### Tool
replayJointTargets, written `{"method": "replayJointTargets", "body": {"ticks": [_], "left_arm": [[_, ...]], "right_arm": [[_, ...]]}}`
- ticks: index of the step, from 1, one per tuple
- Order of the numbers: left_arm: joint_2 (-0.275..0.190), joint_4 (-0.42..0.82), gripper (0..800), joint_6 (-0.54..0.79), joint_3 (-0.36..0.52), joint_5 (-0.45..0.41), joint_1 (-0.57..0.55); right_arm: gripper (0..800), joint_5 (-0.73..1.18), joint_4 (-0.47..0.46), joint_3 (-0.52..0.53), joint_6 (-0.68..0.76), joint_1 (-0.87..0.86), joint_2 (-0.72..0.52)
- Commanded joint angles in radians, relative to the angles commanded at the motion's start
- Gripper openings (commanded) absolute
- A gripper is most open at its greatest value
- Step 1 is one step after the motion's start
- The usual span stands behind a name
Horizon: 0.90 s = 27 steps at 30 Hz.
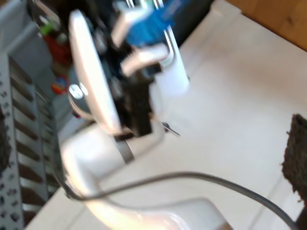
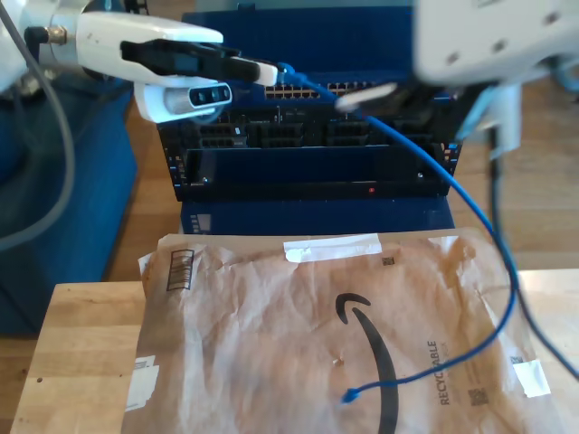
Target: Grab the cable and plug it in
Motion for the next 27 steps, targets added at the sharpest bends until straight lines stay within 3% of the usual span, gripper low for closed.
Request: {"method": "replayJointTargets", "body": {"ticks": [3,9,12,20,27], "left_arm": [[0.003,-0.023,3,-0.002,0.002,0.012,0.008],[0.025,-0.064,5,0.0,0.006,0.064,0.02],[0.025,-0.068,5,0.002,0.009,0.066,0.02],[0.031,-0.071,5,0.003,0.009,0.08,0.02],[0.031,-0.069,14,0.008,0.012,0.098,0.02]], "right_arm": [[792,-0.138,-0.005,0.04,-0.049,0.074,0.0],[792,-0.287,-0.13,0.112,-0.066,0.146,-0.003],[791,-0.368,-0.144,0.187,-0.069,0.181,-0.031],[770,-0.408,-0.155,0.195,-0.069,0.181,-0.041],[692,-0.45,-0.153,0.206,-0.069,0.181,-0.043]]}}
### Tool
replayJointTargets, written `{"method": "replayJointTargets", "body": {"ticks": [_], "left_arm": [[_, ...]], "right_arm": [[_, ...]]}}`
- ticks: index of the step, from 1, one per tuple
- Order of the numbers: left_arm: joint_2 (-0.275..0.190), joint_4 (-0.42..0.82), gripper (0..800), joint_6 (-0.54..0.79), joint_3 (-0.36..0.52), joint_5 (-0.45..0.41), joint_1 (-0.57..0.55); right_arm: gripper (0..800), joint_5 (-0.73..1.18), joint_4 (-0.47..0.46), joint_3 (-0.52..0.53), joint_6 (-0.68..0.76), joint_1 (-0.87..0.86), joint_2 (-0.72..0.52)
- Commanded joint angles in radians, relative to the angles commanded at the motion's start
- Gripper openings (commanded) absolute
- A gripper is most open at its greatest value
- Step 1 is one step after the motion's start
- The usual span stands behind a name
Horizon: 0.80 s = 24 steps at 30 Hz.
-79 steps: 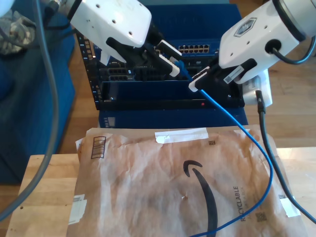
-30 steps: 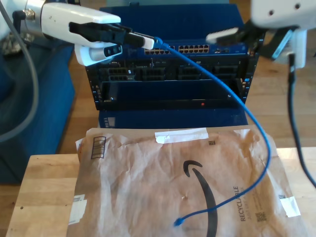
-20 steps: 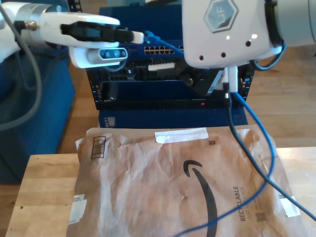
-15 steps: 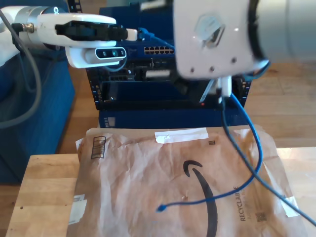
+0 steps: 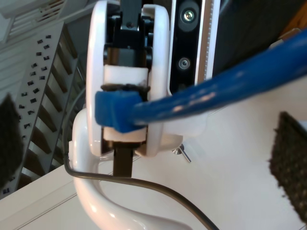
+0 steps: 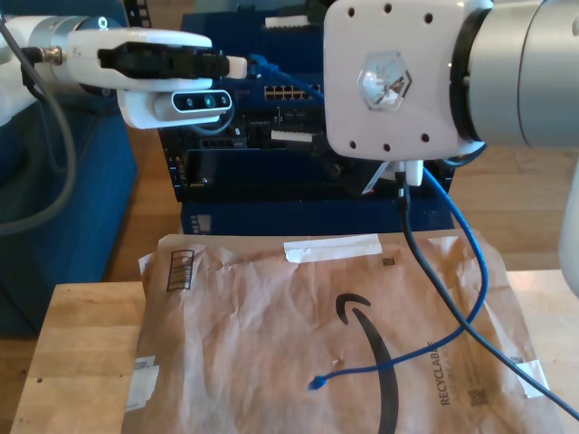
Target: Grab the cable and plug it in
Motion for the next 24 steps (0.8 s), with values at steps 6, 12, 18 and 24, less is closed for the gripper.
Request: {"method": "replayJointTargets", "body": {"ticks": [6,12,18,24], "left_arm": [[-0.002,-0.002,17,0.0,-0.002,0.009,0.0],[-0.005,0.0,22,0.003,-0.003,0.009,-0.002],[-0.005,0.0,26,0.003,-0.005,0.009,-0.002],[-0.005,-0.002,31,0.006,-0.005,0.012,-0.002]], "right_arm": [[622,-0.041,0.002,0.002,0.0,0.002,0.0],[583,-0.054,0.002,0.003,0.002,0.005,0.0],[518,-0.057,0.003,0.003,0.003,0.018,0.002],[456,-0.058,0.005,0.014,0.005,0.02,0.002]]}}
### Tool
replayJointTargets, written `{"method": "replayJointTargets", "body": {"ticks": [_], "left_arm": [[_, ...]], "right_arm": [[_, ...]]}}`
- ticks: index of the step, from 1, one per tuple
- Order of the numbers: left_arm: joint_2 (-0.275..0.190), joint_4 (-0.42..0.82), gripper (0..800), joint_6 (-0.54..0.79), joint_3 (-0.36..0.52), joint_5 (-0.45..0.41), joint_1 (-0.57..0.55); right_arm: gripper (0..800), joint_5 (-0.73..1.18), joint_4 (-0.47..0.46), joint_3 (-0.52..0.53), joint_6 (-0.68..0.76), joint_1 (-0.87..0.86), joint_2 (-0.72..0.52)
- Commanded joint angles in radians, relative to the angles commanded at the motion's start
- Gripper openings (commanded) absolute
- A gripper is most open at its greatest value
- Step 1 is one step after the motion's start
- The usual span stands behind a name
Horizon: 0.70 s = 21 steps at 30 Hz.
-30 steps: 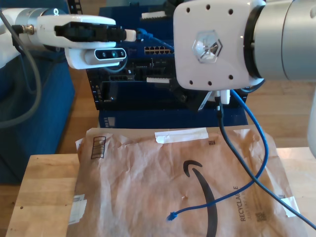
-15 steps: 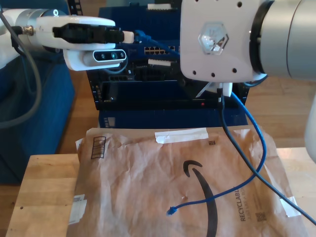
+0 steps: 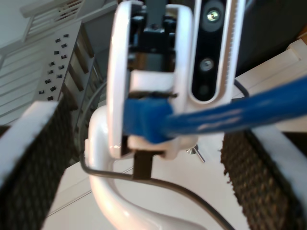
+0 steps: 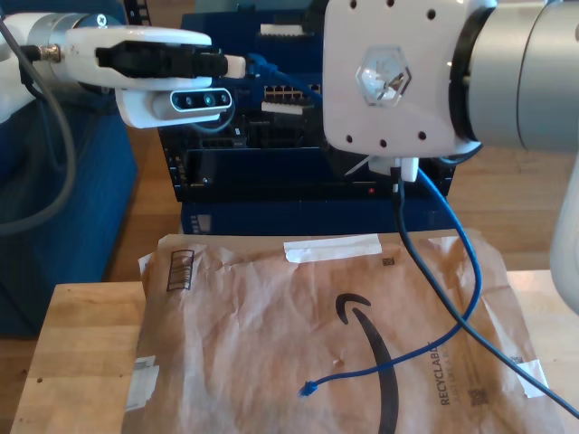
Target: Grab the cable and plug it in
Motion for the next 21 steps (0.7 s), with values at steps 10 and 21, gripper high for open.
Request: {"method": "replayJointTargets", "body": {"ticks": [10,21], "left_arm": [[0.0,0.002,31,-0.002,-0.002,0.002,0.0],[-0.002,0.002,31,-0.003,-0.002,0.002,0.0]], "right_arm": [[376,0.0,0.002,0.005,0.003,0.006,0.0],[284,-0.048,0.0,0.017,0.003,0.017,0.0]]}}
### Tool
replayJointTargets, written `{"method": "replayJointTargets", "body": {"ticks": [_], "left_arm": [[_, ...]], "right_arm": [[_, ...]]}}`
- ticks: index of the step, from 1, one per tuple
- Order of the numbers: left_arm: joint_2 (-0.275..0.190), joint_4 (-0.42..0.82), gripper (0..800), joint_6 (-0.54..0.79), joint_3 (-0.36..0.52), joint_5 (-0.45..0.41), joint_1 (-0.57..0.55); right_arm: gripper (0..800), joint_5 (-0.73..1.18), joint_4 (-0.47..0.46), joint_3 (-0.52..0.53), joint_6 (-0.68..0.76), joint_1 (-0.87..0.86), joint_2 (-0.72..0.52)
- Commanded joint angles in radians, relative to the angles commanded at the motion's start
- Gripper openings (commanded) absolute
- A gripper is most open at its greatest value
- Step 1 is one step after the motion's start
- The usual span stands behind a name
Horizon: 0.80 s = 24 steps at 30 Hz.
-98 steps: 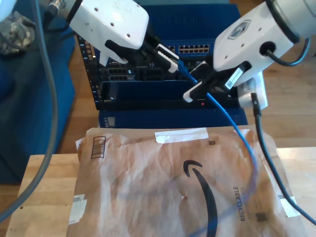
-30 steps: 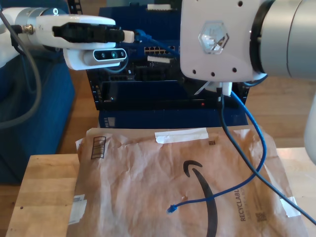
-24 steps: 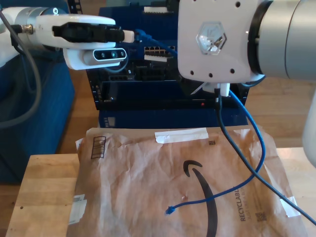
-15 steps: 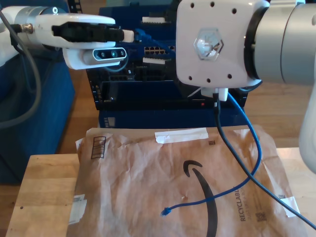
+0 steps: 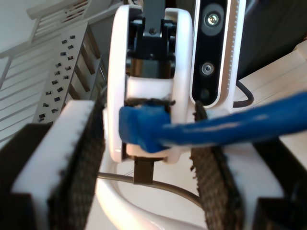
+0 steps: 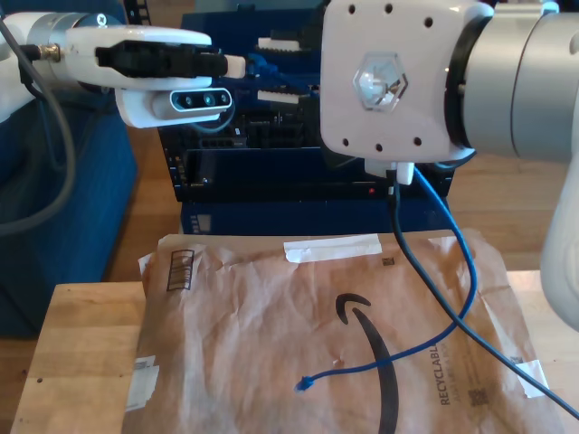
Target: Grab the cable and plug it in
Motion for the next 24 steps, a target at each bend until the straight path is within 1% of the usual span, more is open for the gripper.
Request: {"method": "replayJointTargets", "body": {"ticks": [10,13,18,19,20,21,22,23,24], "left_arm": [[0.0,0.0,30,0.0,-0.002,0.0,0.0],[0.0,0.0,30,0.0,-0.002,0.0,0.0],[-0.002,0.0,31,0.0,-0.002,0.0,0.0],[-0.002,0.0,57,0.0,-0.002,0.0,0.0],[-0.002,-0.002,241,0.002,-0.003,0.0,0.0],[-0.002,-0.012,492,0.002,-0.002,0.002,0.0],[-0.002,-0.031,559,0.002,-0.002,0.006,0.002],[-0.002,-0.043,561,0.002,-0.002,0.009,0.002],[-0.002,-0.046,587,0.002,-0.002,0.008,0.002]], "right_arm": [[224,-0.003,0.0,0.0,0.0,0.002,0.0],[186,-0.003,0.002,0.0,0.002,0.002,0.0],[145,-0.023,0.002,0.0,0.002,0.002,0.0],[136,-0.023,0.0,0.0,0.002,0.002,0.0],[88,-0.025,0.002,0.0,0.002,0.002,0.0],[71,-0.025,0.002,0.0,0.003,0.002,0.0],[58,-0.025,0.002,0.0,0.003,0.002,0.0],[40,-0.025,0.002,0.002,0.003,0.002,0.0],[39,-0.025,0.002,0.002,0.003,0.002,0.0]]}}
